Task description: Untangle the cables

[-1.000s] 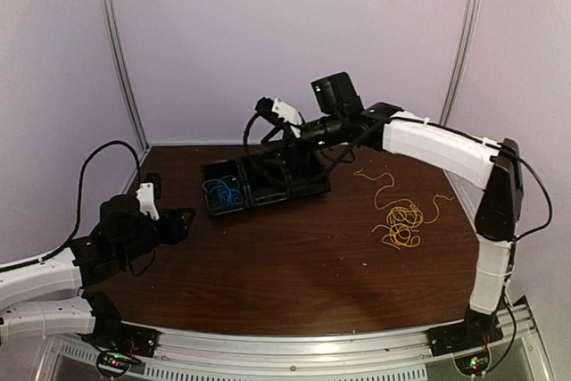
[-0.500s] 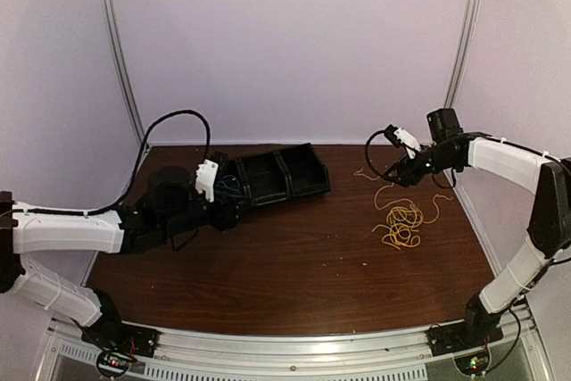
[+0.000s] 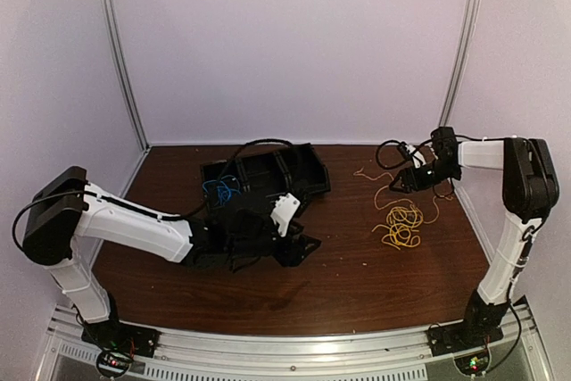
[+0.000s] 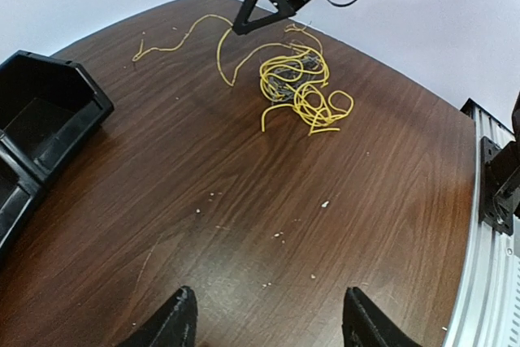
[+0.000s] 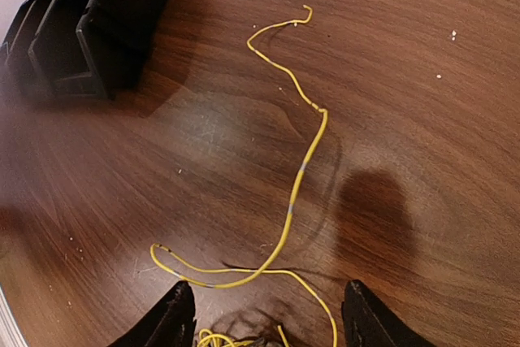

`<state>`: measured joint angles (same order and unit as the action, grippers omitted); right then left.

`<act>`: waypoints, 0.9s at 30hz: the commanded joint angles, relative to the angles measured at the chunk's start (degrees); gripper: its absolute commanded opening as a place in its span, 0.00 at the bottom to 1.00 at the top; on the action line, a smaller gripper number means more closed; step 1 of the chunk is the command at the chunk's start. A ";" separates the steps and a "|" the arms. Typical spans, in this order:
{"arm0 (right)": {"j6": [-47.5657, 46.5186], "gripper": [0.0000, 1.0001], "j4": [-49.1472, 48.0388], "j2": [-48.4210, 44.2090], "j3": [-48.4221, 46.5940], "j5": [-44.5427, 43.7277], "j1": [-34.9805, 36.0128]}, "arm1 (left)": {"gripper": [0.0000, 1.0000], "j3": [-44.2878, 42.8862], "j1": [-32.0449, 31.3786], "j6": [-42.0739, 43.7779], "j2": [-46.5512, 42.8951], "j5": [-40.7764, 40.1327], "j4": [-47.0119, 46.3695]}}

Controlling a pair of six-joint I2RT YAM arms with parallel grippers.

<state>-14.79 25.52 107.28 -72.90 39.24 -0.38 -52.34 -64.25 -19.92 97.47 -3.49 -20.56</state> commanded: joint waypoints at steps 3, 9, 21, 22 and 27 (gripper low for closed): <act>6.85 0.62 -3.98 3.75 -4.40 6.80 -0.88 | 0.63 -3.33 -1.55 -2.18 2.04 0.89 -3.79; 11.82 0.58 -7.73 7.21 -6.30 13.70 -0.87 | 0.62 -4.21 -1.67 -2.93 3.05 1.61 -3.75; 16.67 0.43 -9.27 9.76 -6.98 14.14 -0.85 | 0.62 -3.99 -1.76 -3.58 2.99 1.55 -2.87; 17.01 0.36 -9.34 10.05 -7.01 14.70 -0.85 | 0.62 -3.90 -1.76 -3.67 2.99 1.49 -2.90; 15.99 0.00 -9.78 7.43 -6.15 17.73 0.27 | 0.62 -3.15 -1.76 -3.81 3.03 -1.31 -2.98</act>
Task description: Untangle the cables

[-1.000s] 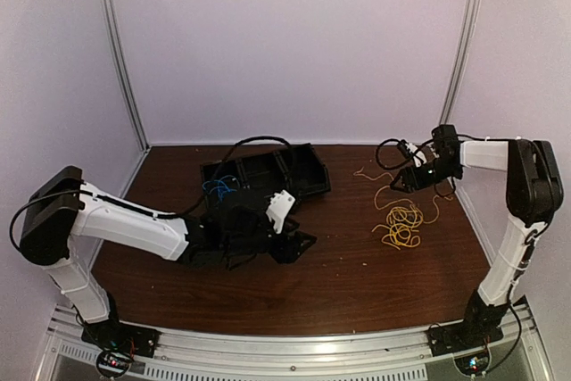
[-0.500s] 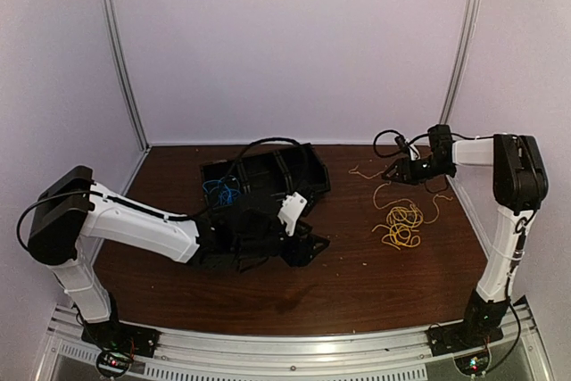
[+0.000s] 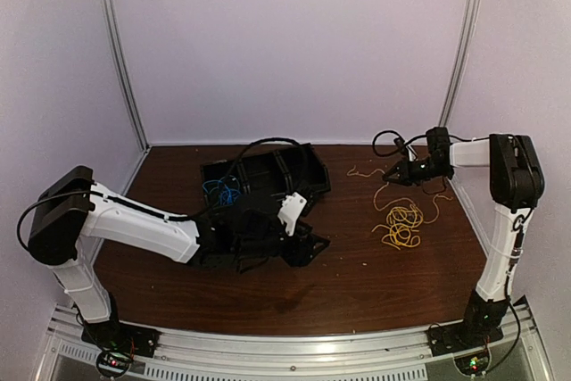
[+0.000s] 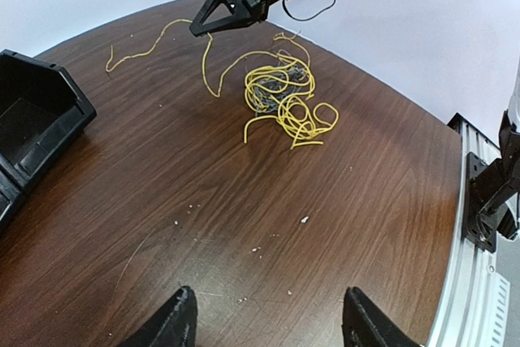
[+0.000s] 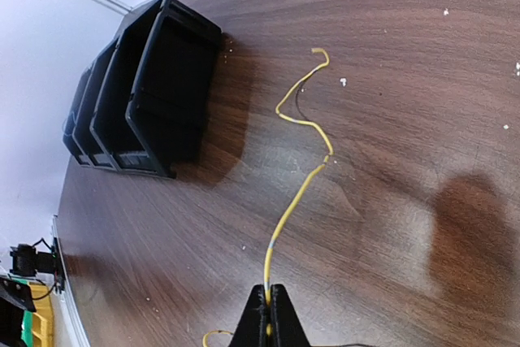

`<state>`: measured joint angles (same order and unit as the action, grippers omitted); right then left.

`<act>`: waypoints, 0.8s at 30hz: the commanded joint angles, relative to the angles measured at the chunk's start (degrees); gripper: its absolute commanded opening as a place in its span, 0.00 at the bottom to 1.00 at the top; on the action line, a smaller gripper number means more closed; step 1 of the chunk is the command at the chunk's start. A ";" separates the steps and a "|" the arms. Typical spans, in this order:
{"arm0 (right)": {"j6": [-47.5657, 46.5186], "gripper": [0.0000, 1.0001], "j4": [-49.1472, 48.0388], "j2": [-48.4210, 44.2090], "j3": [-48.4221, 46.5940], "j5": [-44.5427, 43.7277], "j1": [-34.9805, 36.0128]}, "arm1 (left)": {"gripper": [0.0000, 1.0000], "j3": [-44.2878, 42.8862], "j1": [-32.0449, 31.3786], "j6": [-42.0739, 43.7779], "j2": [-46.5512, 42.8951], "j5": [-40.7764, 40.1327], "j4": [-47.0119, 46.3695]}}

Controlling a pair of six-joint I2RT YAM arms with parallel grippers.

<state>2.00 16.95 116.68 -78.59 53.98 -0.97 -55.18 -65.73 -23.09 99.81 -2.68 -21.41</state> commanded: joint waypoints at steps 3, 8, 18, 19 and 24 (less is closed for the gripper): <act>-5.09 0.00 -0.11 -6.94 0.93 4.34 3.37 | 0.63 0.02 -0.22 0.37 -0.33 -4.17 -3.15; -7.98 0.00 1.37 -18.04 1.25 6.30 8.30 | 0.70 1.38 -0.25 2.96 -2.58 -8.09 -6.37; -7.45 0.00 1.53 -29.79 -9.36 4.81 21.53 | 0.72 0.53 -0.27 7.08 -4.52 -14.61 -9.83; -7.16 0.00 1.18 -29.80 -10.78 4.82 22.68 | 0.72 0.27 -0.27 7.29 -4.75 -14.80 -10.09; -6.26 0.00 0.07 -26.04 -20.46 4.78 26.14 | 0.72 0.79 -0.27 6.71 -6.63 -17.44 -8.73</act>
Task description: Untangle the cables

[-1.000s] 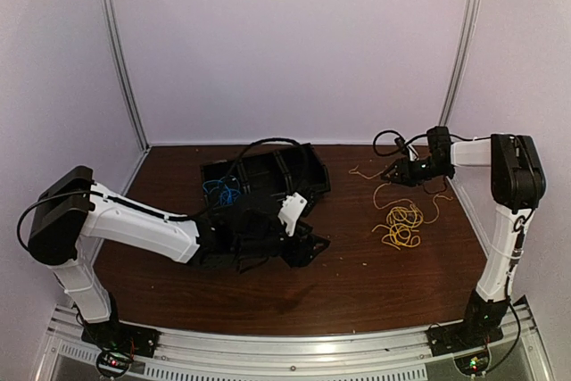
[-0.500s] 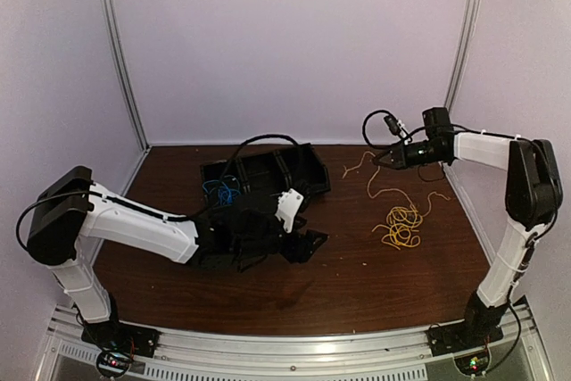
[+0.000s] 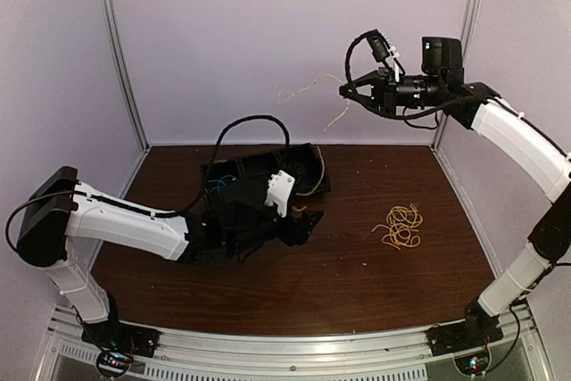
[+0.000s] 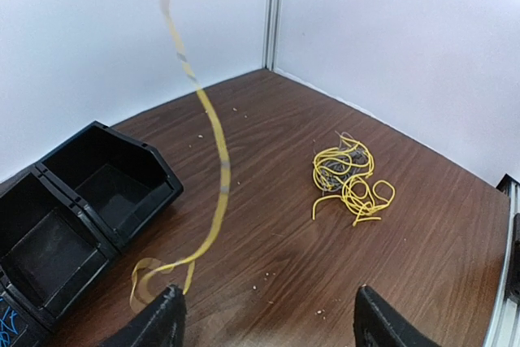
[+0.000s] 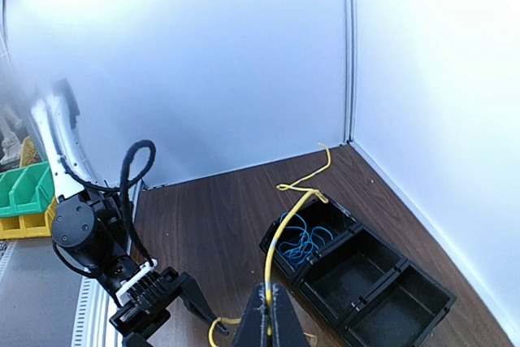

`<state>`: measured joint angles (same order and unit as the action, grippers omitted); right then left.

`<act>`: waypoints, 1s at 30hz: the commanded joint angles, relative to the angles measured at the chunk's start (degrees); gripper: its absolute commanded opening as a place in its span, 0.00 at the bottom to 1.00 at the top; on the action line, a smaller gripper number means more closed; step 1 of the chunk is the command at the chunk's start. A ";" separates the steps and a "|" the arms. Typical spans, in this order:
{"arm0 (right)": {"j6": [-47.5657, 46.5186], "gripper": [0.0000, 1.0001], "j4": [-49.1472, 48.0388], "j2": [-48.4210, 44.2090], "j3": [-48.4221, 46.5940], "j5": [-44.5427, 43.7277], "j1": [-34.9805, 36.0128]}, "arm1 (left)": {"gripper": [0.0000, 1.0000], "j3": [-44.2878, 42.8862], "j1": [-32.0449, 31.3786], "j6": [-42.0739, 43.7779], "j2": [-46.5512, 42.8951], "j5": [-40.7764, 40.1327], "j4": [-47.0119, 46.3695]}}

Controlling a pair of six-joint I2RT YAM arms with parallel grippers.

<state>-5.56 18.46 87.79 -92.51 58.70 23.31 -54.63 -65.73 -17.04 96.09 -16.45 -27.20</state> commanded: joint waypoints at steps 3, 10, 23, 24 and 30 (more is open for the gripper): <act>3.95 0.00 -5.40 6.17 -10.06 0.32 2.63 | 0.71 3.11 -0.25 -2.15 -6.46 -6.92 -1.16; 4.86 0.00 -10.16 15.56 -16.94 -1.55 4.62 | 0.71 16.43 -0.27 -7.69 -19.28 -12.52 1.37; 1.57 0.00 -9.93 29.12 -35.06 -10.94 4.90 | 0.71 30.31 -0.26 -16.96 -36.78 -17.74 10.47; 0.89 0.00 -10.31 29.55 -35.85 -11.64 4.87 | 0.72 30.33 -0.32 -16.90 -37.14 -17.86 10.87; -4.14 0.00 -9.60 32.93 -41.76 -16.86 4.90 | 0.72 29.49 -0.27 -16.45 -37.49 -17.13 12.60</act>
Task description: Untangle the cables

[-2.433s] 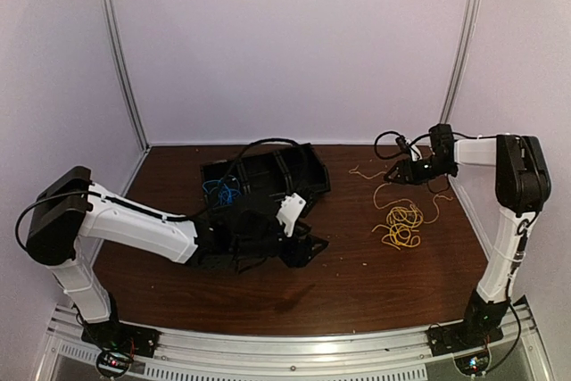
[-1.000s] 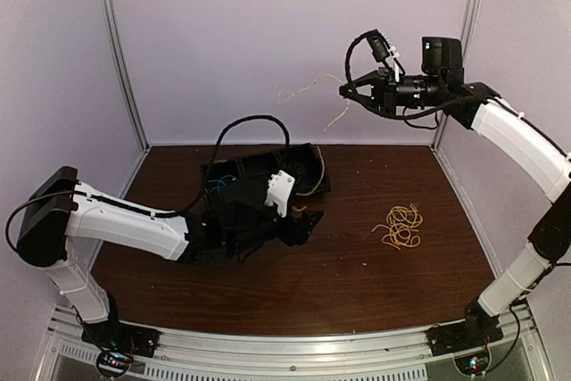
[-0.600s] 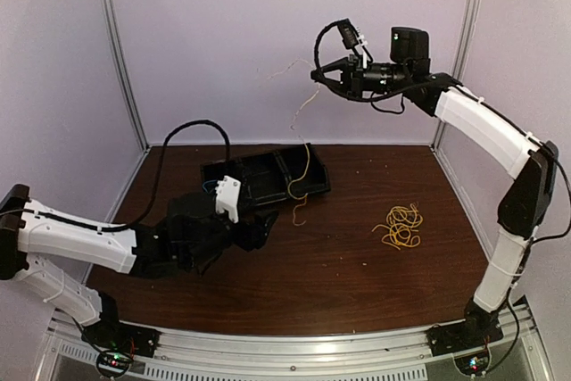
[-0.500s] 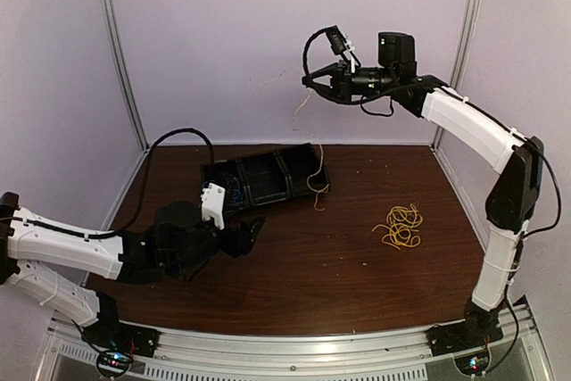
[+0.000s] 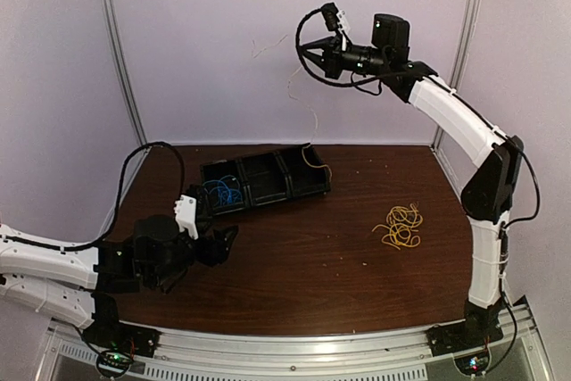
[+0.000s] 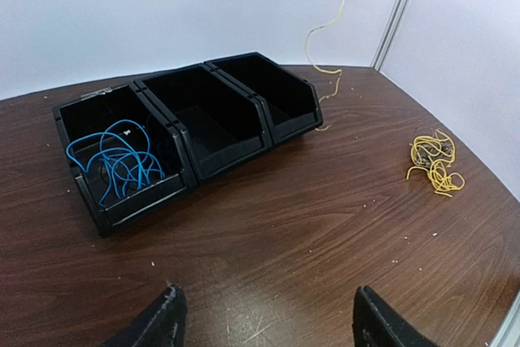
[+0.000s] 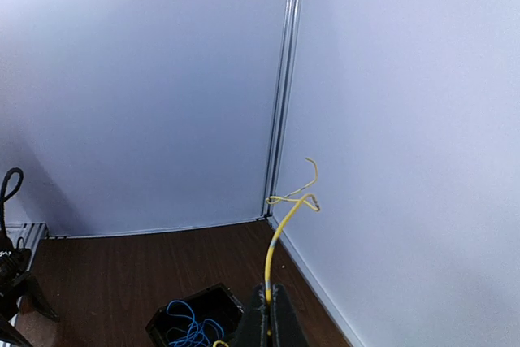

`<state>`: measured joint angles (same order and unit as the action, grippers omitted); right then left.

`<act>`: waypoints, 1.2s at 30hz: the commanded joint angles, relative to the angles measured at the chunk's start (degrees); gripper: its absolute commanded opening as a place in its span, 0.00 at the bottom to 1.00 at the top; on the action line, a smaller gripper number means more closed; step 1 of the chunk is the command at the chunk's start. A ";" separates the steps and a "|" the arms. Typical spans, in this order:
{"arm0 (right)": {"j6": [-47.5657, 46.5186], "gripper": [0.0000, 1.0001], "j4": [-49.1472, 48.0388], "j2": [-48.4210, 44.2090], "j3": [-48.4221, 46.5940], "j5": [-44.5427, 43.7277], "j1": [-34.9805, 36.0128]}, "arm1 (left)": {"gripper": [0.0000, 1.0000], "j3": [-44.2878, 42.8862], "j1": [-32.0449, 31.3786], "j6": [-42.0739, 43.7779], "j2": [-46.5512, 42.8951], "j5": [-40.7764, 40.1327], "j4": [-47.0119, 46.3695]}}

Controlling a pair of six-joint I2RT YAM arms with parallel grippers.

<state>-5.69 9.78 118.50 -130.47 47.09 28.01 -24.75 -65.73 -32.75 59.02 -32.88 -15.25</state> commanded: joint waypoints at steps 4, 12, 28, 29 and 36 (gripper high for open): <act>-5.55 0.00 0.50 2.51 -5.55 -6.22 0.14 | 0.72 -0.66 -0.27 -0.69 -0.21 -0.45 0.35; -8.40 0.00 6.24 -6.84 8.18 -2.30 0.03 | 0.69 -14.40 6.07 -3.88 15.14 -5.05 4.34; -17.77 0.00 16.80 -35.95 40.73 -7.80 -1.57 | 0.71 -59.10 19.06 -6.88 57.02 12.49 14.07; -17.77 0.00 17.65 -36.75 40.84 -7.85 -1.82 | 0.71 -61.35 19.33 -6.88 58.95 13.20 14.28; -17.96 0.00 20.10 -40.45 43.14 -8.30 -2.33 | 0.71 -76.79 20.12 -9.67 69.86 10.61 23.76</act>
<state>-22.85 26.83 79.55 -89.54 39.86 25.98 -94.59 -46.13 -39.79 125.64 -21.61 2.28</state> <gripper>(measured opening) 0.007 0.712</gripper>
